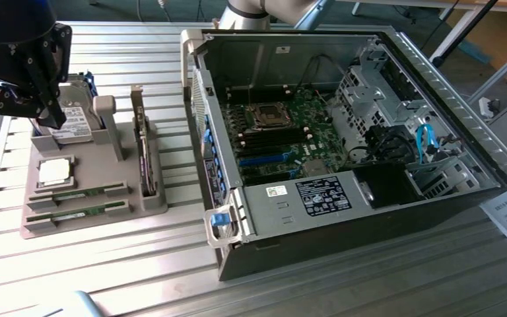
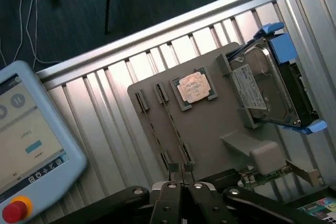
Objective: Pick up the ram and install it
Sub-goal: 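Pick up the ram and move it above insertion slot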
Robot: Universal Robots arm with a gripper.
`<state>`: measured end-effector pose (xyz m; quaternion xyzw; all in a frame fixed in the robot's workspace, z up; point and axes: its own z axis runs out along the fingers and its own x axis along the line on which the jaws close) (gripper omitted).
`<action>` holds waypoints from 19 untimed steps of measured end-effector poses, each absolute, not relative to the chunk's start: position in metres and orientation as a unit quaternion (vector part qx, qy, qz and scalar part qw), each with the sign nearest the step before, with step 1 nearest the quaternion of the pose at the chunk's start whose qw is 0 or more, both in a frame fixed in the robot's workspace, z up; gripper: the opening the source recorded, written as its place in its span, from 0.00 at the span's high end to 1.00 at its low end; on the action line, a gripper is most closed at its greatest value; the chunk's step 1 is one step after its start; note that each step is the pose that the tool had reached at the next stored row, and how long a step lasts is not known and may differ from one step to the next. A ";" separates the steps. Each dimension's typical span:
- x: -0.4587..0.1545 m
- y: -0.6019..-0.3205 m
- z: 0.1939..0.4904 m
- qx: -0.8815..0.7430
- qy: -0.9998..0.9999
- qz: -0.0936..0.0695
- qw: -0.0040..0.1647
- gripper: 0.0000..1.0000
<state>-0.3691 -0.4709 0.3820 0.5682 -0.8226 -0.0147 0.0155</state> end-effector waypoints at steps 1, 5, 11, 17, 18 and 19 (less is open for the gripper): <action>-0.369 -0.471 0.382 0.573 -0.820 -0.015 0.016 0.89; -0.369 -0.471 0.382 0.600 -0.800 -0.014 0.016 0.89; -0.369 -0.471 0.382 0.630 -0.776 -0.013 0.017 0.89; -0.369 -0.471 0.381 0.665 -0.747 -0.013 0.017 0.89; -0.369 -0.471 0.381 0.668 -0.744 -0.013 0.017 0.89; -0.369 -0.471 0.381 0.668 -0.744 -0.013 0.017 0.89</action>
